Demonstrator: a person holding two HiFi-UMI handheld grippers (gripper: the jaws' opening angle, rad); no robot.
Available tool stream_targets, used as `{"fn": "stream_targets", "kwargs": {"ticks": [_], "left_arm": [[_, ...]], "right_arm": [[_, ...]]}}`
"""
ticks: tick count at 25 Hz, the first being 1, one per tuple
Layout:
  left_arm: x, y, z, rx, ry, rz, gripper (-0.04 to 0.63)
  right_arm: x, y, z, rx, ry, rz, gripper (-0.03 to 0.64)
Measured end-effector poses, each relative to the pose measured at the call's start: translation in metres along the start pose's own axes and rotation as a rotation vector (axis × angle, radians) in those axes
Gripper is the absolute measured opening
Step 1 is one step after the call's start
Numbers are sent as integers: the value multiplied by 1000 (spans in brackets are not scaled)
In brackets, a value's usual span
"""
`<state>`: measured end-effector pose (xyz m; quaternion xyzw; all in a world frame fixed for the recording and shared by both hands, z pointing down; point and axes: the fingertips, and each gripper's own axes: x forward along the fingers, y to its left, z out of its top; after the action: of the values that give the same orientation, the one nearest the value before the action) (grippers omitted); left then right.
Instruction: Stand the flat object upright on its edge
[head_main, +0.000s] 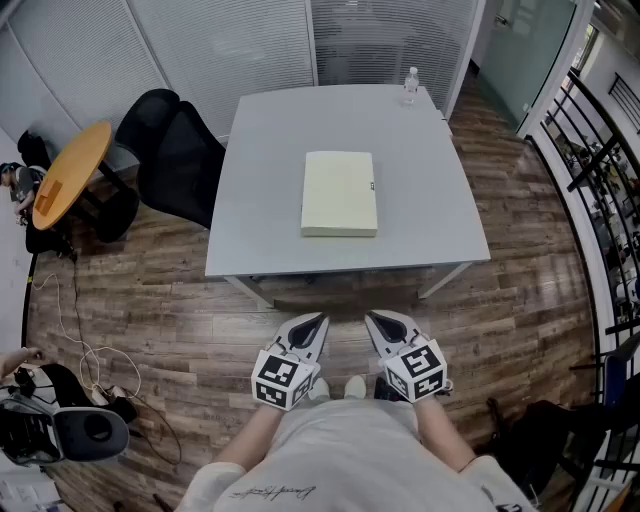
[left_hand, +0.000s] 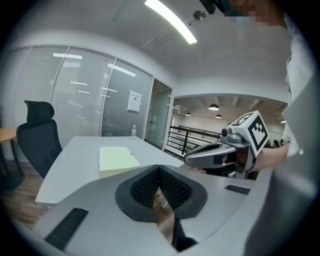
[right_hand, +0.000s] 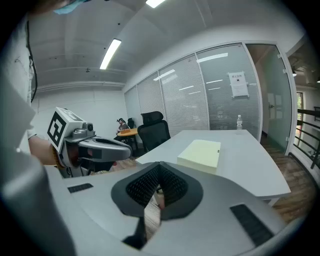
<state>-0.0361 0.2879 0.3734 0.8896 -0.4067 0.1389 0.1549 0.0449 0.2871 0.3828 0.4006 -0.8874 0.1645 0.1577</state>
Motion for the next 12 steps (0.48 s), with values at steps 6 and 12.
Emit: {"fn": "stream_targets", "kwargs": {"ticks": [6,12], "left_arm": [[-1,-1,0,0,3,-6,12],[1,0,4,-4,-5,-10,12]], "right_arm": [[2,2,-1,-4,6,8,25],[3,1,1,-14,8,10,25]]}}
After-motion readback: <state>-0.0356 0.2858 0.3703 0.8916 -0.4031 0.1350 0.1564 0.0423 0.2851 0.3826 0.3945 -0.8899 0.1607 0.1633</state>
